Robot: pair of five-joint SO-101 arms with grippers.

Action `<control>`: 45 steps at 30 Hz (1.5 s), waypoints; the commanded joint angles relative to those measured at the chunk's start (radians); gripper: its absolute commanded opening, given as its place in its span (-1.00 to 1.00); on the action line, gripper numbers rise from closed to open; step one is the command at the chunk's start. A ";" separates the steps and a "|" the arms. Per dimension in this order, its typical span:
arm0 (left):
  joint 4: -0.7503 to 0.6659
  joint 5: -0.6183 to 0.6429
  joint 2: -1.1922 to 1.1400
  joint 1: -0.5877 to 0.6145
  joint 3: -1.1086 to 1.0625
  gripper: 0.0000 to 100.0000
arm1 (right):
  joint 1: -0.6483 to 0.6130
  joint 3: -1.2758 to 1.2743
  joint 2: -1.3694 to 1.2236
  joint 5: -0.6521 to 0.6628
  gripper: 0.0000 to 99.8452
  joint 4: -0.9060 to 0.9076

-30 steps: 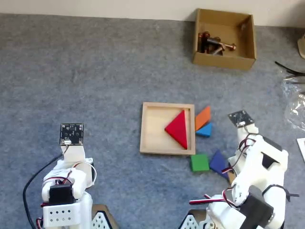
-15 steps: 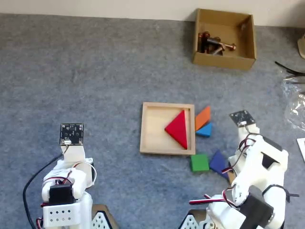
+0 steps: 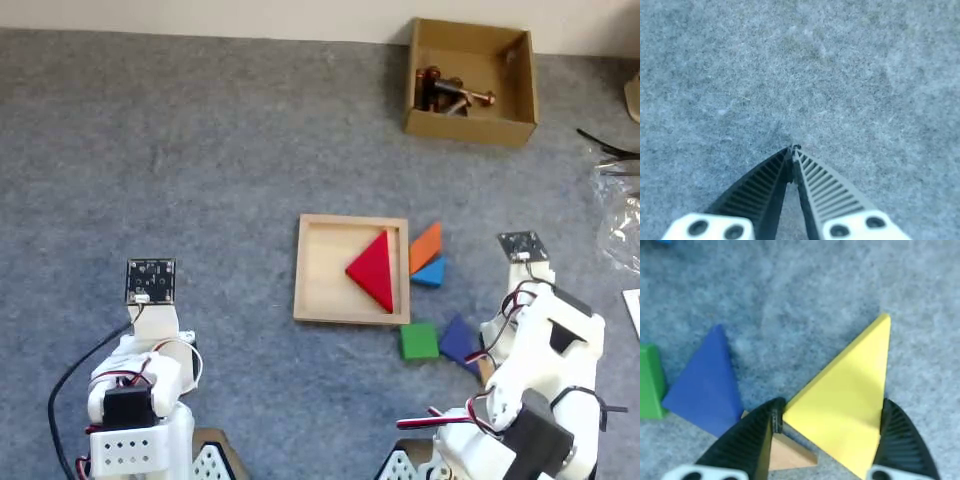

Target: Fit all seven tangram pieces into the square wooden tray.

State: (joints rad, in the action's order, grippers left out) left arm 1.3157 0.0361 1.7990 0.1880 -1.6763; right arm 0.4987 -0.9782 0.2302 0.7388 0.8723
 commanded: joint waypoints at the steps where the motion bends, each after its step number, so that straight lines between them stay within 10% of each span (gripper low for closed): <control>1: 0.008 0.002 -0.007 0.008 -0.021 -0.99 | -0.030 0.031 -0.007 -0.012 -0.57 -0.021; 24: 0.008 0.002 -0.007 0.008 -0.021 -0.99 | -0.074 0.183 -0.013 -0.069 -0.76 0.104; 45: 0.008 0.002 -0.007 0.008 -0.021 -0.99 | -0.364 0.453 -0.015 -0.167 -0.76 0.286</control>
State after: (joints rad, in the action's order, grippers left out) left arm 1.3157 0.0361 1.7990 0.1880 -1.6763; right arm 0.1857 -0.6068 0.2071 0.6053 1.1500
